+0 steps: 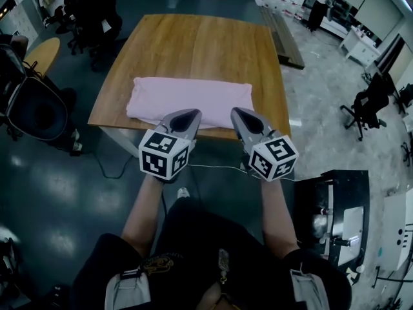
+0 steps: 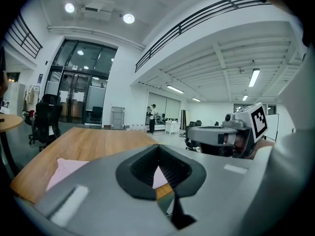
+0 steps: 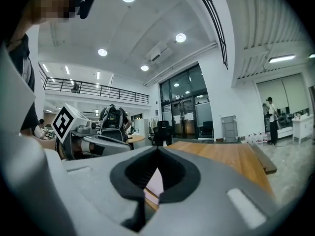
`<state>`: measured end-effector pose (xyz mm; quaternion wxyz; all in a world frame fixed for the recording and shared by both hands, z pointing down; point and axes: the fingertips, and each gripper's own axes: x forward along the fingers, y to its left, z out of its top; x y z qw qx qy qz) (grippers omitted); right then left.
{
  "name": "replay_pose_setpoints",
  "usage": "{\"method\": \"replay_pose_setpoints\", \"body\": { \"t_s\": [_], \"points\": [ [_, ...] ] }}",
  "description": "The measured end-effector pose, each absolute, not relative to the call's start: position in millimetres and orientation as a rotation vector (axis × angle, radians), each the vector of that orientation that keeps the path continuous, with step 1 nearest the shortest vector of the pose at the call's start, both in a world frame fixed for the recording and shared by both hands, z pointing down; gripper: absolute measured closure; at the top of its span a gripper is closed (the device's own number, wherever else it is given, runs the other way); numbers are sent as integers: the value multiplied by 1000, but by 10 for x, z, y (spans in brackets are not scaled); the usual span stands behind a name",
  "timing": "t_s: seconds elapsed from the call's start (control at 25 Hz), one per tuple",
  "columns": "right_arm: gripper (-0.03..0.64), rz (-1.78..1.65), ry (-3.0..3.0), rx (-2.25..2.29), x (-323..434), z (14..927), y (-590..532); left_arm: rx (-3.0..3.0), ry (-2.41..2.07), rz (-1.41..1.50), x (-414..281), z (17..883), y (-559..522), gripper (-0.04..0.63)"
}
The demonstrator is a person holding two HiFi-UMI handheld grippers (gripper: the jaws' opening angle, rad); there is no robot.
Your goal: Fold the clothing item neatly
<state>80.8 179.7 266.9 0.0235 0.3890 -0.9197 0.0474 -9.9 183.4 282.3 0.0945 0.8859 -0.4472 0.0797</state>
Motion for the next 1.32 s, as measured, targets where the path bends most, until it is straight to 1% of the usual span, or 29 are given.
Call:
{"method": "replay_pose_setpoints", "body": {
  "t_s": [0.2,0.36,0.92,1.32],
  "points": [
    [615,99,-2889,1188,846,2467,2071,2650,-1280,159,106,2652,2128,588],
    [615,79,-2900,1188,902,2391,2193,2676,-1288,174,205,2590,2229,588],
    [615,79,-2961,1170,892,2227,2425,2709,-1261,100,243,2316,2465,588],
    [615,85,-2970,1180,945,2259,2529,2713,-1255,97,307,2368,2581,588]
  ]
}}
